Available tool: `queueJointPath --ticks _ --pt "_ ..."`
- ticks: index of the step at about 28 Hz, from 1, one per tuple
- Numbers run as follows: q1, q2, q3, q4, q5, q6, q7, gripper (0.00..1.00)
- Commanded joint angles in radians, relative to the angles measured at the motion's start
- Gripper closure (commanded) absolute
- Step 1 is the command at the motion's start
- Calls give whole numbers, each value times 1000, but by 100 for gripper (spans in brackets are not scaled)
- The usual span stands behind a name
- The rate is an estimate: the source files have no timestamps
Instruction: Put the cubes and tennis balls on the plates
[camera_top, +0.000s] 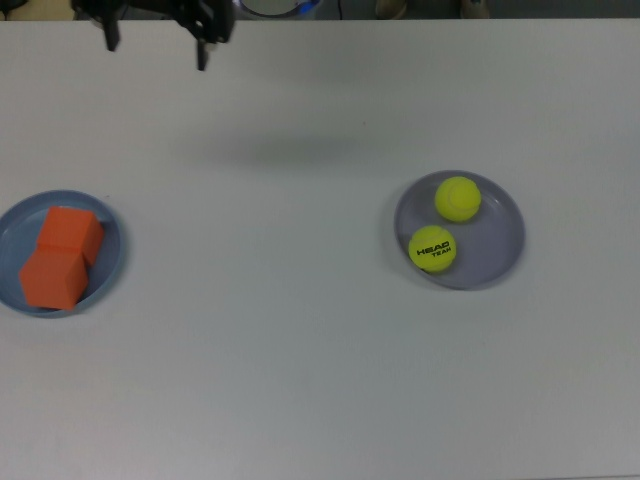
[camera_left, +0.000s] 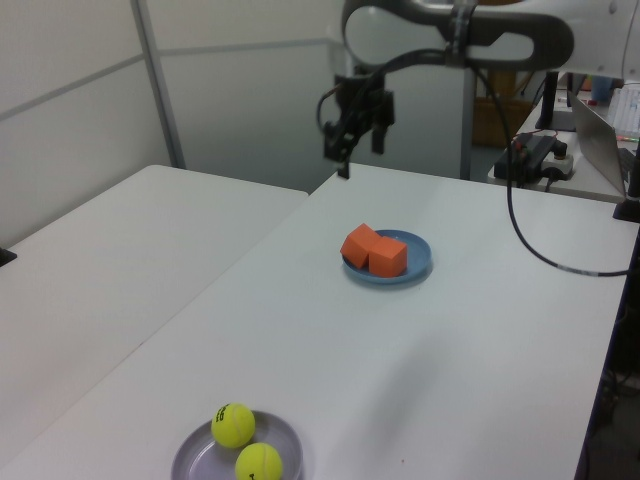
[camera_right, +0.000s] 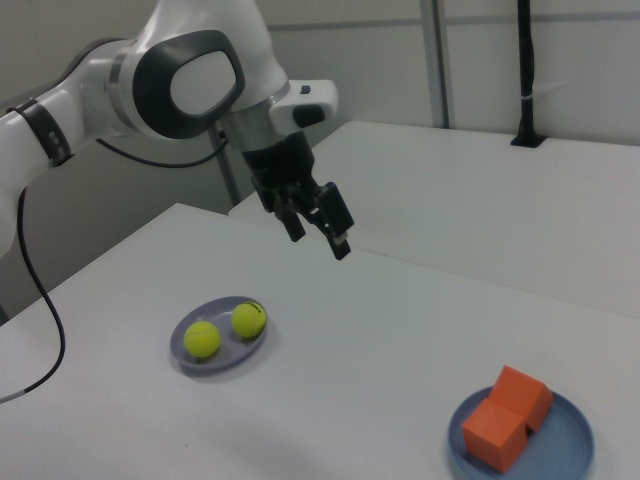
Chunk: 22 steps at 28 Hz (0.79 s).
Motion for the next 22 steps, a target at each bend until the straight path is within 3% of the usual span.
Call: queueJointPath --ticks 1,10,22 --pt "-50 -40 -10 -37 17 -11 -27 0" --pt "-156 -112 -12 -38 65 -161 -24 0" --pt "-158 -137 -12 -38 69 -166 -18 0"
